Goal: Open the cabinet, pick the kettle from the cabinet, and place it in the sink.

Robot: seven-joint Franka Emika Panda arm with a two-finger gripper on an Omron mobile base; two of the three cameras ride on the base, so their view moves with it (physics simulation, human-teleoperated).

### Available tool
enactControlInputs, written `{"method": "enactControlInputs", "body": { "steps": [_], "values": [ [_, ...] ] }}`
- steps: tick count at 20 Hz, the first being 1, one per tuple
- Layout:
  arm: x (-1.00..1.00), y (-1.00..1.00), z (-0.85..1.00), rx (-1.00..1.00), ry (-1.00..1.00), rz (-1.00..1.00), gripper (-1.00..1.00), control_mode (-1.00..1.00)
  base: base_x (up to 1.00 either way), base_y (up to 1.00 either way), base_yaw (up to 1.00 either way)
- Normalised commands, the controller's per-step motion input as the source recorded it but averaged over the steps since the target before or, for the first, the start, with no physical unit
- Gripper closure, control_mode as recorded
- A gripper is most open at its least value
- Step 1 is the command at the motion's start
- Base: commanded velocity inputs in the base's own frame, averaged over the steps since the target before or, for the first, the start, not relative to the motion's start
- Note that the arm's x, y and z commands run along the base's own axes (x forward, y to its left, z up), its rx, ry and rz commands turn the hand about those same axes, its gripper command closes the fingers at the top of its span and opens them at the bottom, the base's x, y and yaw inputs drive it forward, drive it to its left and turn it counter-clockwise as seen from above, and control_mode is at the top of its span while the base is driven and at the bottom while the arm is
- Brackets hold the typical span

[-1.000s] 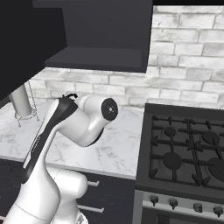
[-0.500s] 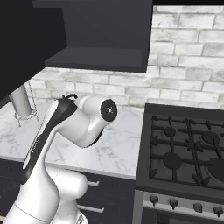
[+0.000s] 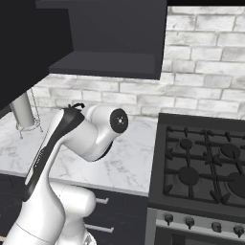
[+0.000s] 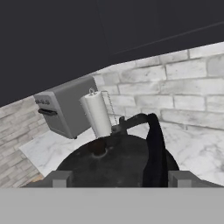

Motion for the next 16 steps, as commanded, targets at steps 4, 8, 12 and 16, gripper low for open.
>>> {"method": "enactControlInputs", "body": {
  "steps": [4, 8, 12, 16],
  "values": [
    [0.0, 0.0, 0.0, 0.0, 0.0, 0.0, 1.0, -1.0, 0.0, 0.0, 0.0],
    [0.0, 0.0, 0.0, 0.0, 0.0, 0.0, 1.0, -1.0, 0.0, 0.0, 0.0],
    [0.0, 0.0, 0.0, 0.0, 0.0, 0.0, 1.0, -1.0, 0.0, 0.0, 0.0],
    [0.0, 0.0, 0.0, 0.0, 0.0, 0.0, 1.0, -1.0, 0.0, 0.0, 0.0]
  ]
}}
